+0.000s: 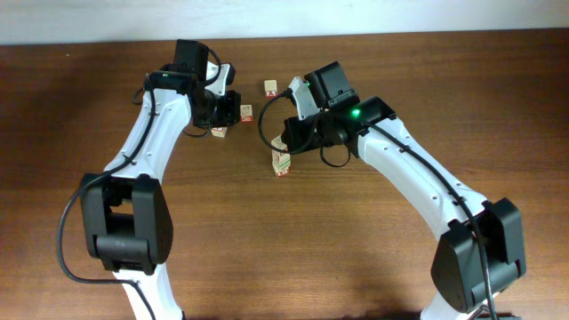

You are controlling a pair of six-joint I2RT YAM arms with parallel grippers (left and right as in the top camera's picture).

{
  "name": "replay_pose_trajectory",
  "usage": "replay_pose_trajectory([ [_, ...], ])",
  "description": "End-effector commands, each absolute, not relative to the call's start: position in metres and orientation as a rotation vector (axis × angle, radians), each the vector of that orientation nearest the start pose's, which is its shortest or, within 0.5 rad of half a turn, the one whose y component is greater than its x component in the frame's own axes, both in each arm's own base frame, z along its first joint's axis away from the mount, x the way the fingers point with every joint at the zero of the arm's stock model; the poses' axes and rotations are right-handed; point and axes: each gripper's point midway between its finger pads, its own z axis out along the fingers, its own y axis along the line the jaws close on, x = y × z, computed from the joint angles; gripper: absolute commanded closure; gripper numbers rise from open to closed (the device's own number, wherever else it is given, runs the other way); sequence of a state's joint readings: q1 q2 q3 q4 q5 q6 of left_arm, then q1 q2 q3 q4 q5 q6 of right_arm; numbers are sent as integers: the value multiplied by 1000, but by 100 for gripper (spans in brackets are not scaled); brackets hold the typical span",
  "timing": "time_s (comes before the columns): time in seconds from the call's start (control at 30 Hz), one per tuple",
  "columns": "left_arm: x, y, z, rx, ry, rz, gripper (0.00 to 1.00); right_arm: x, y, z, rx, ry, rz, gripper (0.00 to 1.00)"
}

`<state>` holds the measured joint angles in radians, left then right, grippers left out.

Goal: Rotate 5 blocks
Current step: 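Lower the vertical block column onto the table with both grippers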

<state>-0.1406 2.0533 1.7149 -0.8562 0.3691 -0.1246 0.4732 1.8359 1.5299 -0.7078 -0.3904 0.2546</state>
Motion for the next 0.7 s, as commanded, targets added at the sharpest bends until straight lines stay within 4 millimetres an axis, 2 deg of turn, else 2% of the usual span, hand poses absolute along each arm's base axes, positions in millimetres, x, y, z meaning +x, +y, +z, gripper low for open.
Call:
replay_pose_trajectory([
  [0.0,470,-129,127,150,2706,-575,100,386,271,151,-446,2631,720,96],
  [0.27,470,-129,127,150,2706,-575,100,385,272,155,-452,2623,731,96],
  [0.47,470,-129,127,150,2705,-575,100,386,278,171,-475,2590,748,96],
  [0.67,470,-129,127,149,2706,-574,100,383,283,174,-491,2587,752,96],
])
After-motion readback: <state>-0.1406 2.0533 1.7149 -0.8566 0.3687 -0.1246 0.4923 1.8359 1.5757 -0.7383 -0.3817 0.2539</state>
